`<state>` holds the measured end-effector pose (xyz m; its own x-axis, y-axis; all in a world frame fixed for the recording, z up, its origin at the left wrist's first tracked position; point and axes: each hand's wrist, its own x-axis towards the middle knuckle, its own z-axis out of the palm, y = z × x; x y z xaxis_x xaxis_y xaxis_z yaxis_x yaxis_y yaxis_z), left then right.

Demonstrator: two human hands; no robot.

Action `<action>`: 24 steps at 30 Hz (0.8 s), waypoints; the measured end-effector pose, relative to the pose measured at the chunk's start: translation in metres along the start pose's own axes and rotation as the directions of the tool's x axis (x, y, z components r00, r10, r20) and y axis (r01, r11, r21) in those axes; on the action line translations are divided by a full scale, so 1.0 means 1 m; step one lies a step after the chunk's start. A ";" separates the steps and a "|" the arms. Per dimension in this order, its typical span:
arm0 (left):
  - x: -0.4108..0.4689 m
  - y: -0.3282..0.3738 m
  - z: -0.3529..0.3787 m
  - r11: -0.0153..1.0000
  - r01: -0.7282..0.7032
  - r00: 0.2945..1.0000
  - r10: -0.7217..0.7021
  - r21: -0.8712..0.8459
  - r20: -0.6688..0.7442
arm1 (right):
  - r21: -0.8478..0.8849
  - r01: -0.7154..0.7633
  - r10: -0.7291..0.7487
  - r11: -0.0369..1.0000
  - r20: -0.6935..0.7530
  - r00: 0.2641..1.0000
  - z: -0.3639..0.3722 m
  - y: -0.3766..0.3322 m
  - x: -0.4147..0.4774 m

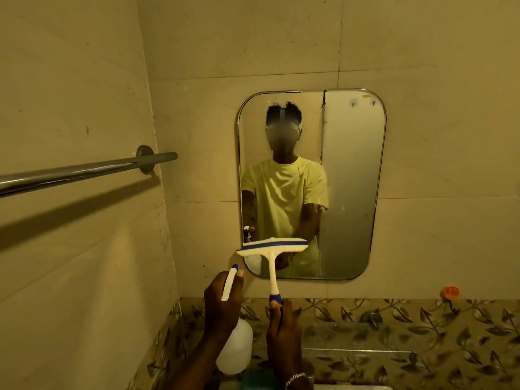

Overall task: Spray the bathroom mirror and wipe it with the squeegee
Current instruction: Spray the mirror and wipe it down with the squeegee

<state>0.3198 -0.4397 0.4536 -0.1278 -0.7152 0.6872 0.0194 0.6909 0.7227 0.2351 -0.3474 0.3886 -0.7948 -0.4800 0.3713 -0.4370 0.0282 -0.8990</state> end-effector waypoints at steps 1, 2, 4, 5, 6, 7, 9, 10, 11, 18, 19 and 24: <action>0.000 0.001 -0.001 1.000 -0.001 1.000 0.001 0.002 -0.001 | -0.008 -0.015 0.015 1.000 0.002 1.000 0.001 0.005 -0.003; -0.001 0.002 -0.002 1.000 -0.004 1.000 0.004 0.005 -0.001 | -0.011 -0.032 0.032 0.999 0.006 0.999 0.001 0.009 -0.006; -0.002 0.003 -0.004 1.000 -0.010 1.000 0.011 0.029 -0.006 | -0.006 -0.087 0.088 0.996 0.012 0.996 0.003 0.017 -0.012; -0.002 0.003 -0.005 0.999 -0.012 1.000 0.013 0.048 -0.010 | -0.008 -0.116 0.116 0.993 0.003 0.993 0.004 0.022 -0.014; -0.002 0.002 -0.005 0.997 -0.012 1.000 0.013 0.070 -0.011 | -0.011 -0.141 0.141 0.990 -0.012 0.990 0.004 0.027 -0.017; -0.002 0.001 -0.006 0.996 -0.009 1.000 0.010 0.085 -0.009 | -0.015 -0.163 0.162 0.987 -0.026 0.986 0.005 0.032 -0.020; -0.002 0.000 -0.006 0.995 -0.005 1.000 0.004 0.099 0.002 | -0.025 -0.186 0.185 0.982 -0.039 0.982 0.004 0.040 -0.026; -0.003 0.000 -0.005 0.995 -0.002 1.000 0.002 0.099 0.003 | -0.026 -0.191 0.190 0.981 -0.040 0.981 0.003 0.043 -0.027; -0.003 0.002 -0.005 0.995 0.002 1.000 -0.002 0.095 0.004 | -0.026 -0.196 0.195 0.980 -0.040 0.980 0.002 0.046 -0.028; -0.002 0.031 0.012 0.999 -0.027 0.999 0.028 -0.024 0.038 | 0.022 -0.271 0.271 0.962 -0.166 0.948 -0.025 0.058 -0.035; 0.001 0.040 0.021 0.998 -0.042 0.998 0.044 -0.039 0.046 | 0.019 -0.260 0.258 0.965 -0.216 0.942 -0.034 0.060 -0.034; 0.029 0.104 0.084 0.975 -0.119 0.984 0.141 -0.188 0.111 | 0.027 -0.226 0.216 0.974 -0.430 0.877 -0.083 0.065 -0.023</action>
<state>0.2348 -0.3797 0.5426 -0.2332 -0.5941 0.7699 0.2205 0.7388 0.6369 0.1899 -0.2622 0.3405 -0.9721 -0.0381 0.2315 -0.2343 0.1121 -0.9657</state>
